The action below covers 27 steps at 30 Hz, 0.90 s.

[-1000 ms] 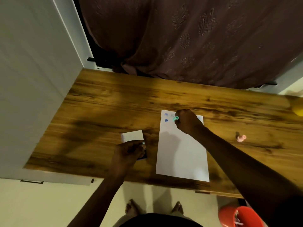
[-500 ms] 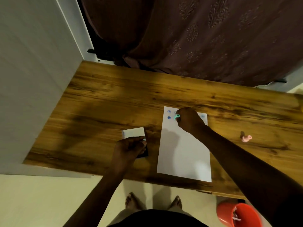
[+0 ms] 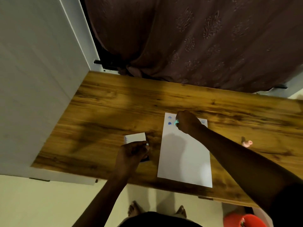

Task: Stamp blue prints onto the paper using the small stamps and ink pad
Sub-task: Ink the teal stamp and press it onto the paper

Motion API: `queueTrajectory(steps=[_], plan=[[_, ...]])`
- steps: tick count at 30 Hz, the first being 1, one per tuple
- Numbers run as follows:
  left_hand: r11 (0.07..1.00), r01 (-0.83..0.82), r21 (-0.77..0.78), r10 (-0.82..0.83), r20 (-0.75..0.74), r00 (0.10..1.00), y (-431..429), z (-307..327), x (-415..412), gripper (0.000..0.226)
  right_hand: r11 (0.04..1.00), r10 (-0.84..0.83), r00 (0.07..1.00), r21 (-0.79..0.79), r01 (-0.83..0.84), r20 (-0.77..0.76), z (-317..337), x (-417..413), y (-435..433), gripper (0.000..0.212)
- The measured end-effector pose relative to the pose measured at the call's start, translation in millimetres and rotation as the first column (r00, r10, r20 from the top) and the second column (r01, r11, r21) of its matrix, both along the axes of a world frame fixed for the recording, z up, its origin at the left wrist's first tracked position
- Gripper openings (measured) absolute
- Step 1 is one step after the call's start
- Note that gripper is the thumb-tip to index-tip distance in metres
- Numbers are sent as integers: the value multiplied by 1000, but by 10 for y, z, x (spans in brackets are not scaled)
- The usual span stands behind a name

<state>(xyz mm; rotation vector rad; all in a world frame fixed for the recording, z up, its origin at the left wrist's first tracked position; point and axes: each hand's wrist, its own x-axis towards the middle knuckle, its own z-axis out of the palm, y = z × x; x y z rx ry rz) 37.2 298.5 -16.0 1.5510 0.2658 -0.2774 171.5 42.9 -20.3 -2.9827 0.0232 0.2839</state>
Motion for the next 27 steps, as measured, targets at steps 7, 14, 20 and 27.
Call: queueTrajectory(steps=[7, 14, 20, 27], plan=[[1000, 8, -30, -8, 14, 1000, -146, 102, -64, 21, 984, -81, 997, 157, 80, 2, 232, 42, -187, 40], [993, 115, 2, -115, 57, 992, -527, 173, -65, 28, 791, -259, 964, 587, 172, 67, 857, -489, -565, 27], [971, 231, -59, -227, 72, 971, -1004, 242, -91, 24, 457, -270, 958, 862, 219, -100, 831, -1378, -701, 25], [923, 382, -47, -373, 133, 918, -1485, 358, -191, 29, 376, -331, 939, 899, 227, -98, 519, -1996, -864, 20]])
